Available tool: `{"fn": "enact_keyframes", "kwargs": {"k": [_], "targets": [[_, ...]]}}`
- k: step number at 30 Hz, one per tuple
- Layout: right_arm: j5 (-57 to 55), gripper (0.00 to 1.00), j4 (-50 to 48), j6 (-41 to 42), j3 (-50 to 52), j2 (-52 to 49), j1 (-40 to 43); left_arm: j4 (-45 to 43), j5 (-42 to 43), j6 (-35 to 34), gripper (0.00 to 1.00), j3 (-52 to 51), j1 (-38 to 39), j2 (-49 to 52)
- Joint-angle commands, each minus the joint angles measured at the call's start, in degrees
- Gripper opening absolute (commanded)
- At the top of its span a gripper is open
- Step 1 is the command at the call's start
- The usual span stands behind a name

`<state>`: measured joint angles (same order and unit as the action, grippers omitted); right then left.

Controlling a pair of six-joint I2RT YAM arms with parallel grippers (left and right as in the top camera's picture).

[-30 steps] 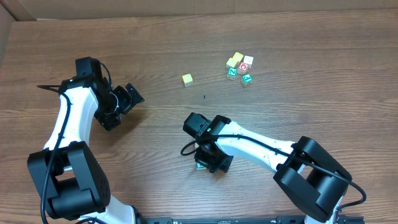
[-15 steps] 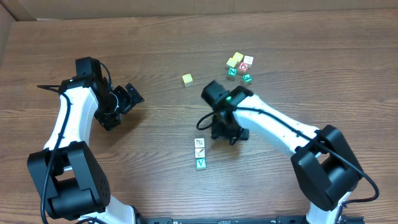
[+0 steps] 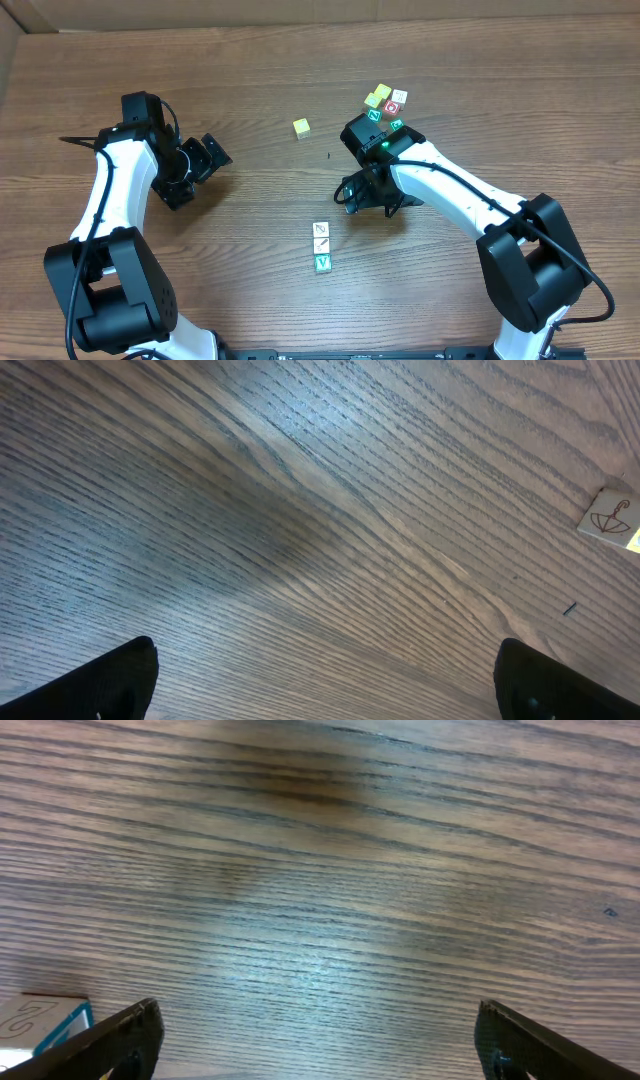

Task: Flip 3 blocks
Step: 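Lift the right gripper away from the row toward the back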

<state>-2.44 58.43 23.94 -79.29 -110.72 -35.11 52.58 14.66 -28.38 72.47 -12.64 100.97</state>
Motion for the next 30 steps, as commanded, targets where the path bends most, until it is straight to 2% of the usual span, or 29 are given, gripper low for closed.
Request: {"fn": "enact_keyframes", "kwargs": {"k": [1, 21, 30], "targets": [[-0.68, 1.00, -0.35, -0.87, -0.98, 1.57, 0.11, 0.04, -0.50, 0.07, 1.00, 0.76, -0.09, 0.24], [-0.68, 1.00, -0.33, -0.87, -0.98, 1.66, 0.11, 0.04, -0.50, 0.07, 1.00, 0.76, -0.09, 0.24], [-0.68, 1.00, -0.33, -0.87, -0.98, 7.96, 0.11, 0.04, -0.50, 0.04, 1.00, 0.76, -0.09, 0.24]]}}
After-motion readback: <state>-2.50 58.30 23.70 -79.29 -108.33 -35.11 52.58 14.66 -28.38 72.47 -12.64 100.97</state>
